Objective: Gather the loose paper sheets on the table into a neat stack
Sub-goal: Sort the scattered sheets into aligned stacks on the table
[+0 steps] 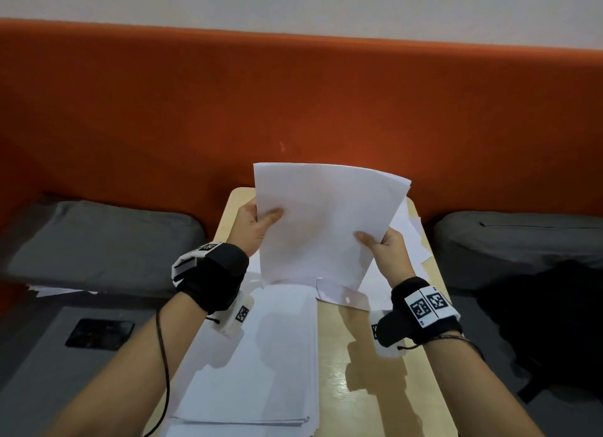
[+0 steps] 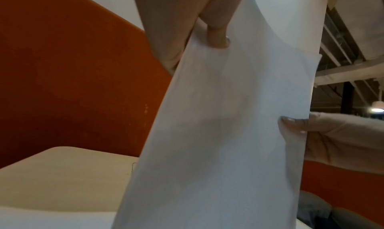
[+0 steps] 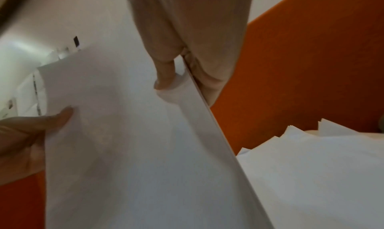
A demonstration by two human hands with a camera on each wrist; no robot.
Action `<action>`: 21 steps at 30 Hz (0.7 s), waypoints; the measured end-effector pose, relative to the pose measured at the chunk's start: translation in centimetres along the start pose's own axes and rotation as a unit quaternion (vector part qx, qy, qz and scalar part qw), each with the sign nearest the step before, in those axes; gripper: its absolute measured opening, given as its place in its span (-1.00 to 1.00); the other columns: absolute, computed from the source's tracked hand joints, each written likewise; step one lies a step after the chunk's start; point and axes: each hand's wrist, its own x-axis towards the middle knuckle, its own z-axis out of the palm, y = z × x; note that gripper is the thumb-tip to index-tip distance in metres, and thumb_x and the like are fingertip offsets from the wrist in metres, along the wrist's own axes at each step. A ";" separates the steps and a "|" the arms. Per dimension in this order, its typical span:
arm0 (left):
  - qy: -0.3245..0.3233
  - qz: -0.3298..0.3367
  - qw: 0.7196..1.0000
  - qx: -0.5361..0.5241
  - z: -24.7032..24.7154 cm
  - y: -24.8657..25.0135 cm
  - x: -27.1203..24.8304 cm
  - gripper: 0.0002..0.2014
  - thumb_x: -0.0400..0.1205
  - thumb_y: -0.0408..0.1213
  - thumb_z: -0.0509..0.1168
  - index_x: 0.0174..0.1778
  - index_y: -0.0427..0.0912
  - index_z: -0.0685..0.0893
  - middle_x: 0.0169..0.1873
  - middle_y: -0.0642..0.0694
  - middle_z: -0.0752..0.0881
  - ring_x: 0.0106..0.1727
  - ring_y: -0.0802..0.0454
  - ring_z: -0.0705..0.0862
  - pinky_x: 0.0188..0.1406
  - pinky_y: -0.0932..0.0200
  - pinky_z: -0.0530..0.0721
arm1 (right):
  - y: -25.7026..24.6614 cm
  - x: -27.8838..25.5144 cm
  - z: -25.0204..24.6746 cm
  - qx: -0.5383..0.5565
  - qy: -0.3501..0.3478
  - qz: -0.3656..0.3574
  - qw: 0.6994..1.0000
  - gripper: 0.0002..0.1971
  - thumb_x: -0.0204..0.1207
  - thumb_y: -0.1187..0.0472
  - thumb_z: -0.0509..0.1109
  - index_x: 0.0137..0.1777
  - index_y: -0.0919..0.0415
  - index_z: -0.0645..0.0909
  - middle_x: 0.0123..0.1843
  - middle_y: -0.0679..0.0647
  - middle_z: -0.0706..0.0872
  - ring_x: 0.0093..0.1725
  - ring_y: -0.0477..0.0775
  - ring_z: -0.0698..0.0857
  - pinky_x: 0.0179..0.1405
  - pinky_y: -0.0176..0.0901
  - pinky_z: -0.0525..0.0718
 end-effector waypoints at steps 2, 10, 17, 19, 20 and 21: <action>0.024 -0.002 1.000 0.005 0.0 -0.1 -0.2 -0.76 0.62 -0.56 0.20 0.19 -0.38 0.56 -0.19 0.11 0.72 -0.28 0.43 0.71 -0.22 0.49 0.65 | -0.4 0.1 0.3 -0.001 0.002 0.001 1.000 -0.90 0.57 0.38 0.33 0.04 0.28 0.62 -0.13 0.01 0.71 -0.16 -0.09 0.67 -0.32 -0.53 0.62; 0.040 -0.041 0.996 0.070 -0.1 -1.5 -0.2 -0.76 0.64 -0.52 0.20 0.23 -0.35 0.56 0.08 -0.14 0.70 0.04 0.10 0.72 -0.13 0.39 0.62 | 1.5 0.3 1.5 -0.079 -0.013 0.030 0.996 -0.68 0.58 0.34 0.31 0.33 0.28 0.53 0.22 0.15 0.68 0.19 0.14 0.66 0.21 0.03 0.63; 0.097 -0.099 0.981 0.136 -3.0 -4.6 -1.1 -0.75 0.62 -0.54 0.20 0.20 -0.36 0.60 0.06 -0.18 0.70 -0.02 -0.05 0.68 -0.09 0.31 0.67 | 4.5 -0.6 2.7 -0.119 -0.026 0.076 0.990 -0.83 0.60 0.45 0.21 0.13 0.29 0.50 -0.05 0.06 0.60 -0.08 0.12 0.58 -0.06 -0.09 0.58; 0.113 -0.121 0.973 0.162 -4.4 -5.2 -1.1 -0.79 0.61 -0.48 0.23 0.14 -0.31 0.63 0.04 -0.22 0.73 0.04 -0.18 0.71 0.09 -0.01 0.69 | 4.8 -0.4 3.0 -0.084 -0.052 0.115 0.988 -0.85 0.58 0.48 0.23 0.09 0.29 0.47 -0.21 0.06 0.52 -0.21 0.15 0.57 -0.13 -0.07 0.62; 0.108 -0.136 0.969 0.176 -5.1 -5.7 -1.4 -0.79 0.60 -0.45 0.24 0.13 -0.29 0.64 0.03 -0.24 0.74 0.06 -0.22 0.71 0.13 -0.10 0.68 | 4.9 -0.4 3.2 -0.070 -0.075 0.136 0.985 -0.84 0.58 0.47 0.25 0.10 0.28 0.46 -0.24 0.07 0.51 -0.24 0.13 0.58 -0.17 -0.11 0.65; 0.099 -0.150 0.967 0.179 -5.8 -6.3 -1.7 -0.80 0.59 -0.42 0.26 0.12 -0.27 0.65 0.02 -0.25 0.75 0.07 -0.25 0.72 0.15 -0.14 0.67 | 5.1 -0.5 3.4 -0.056 -0.097 0.156 0.981 -0.82 0.58 0.46 0.28 0.12 0.27 0.45 -0.25 0.08 0.53 -0.25 0.10 0.61 -0.21 -0.16 0.67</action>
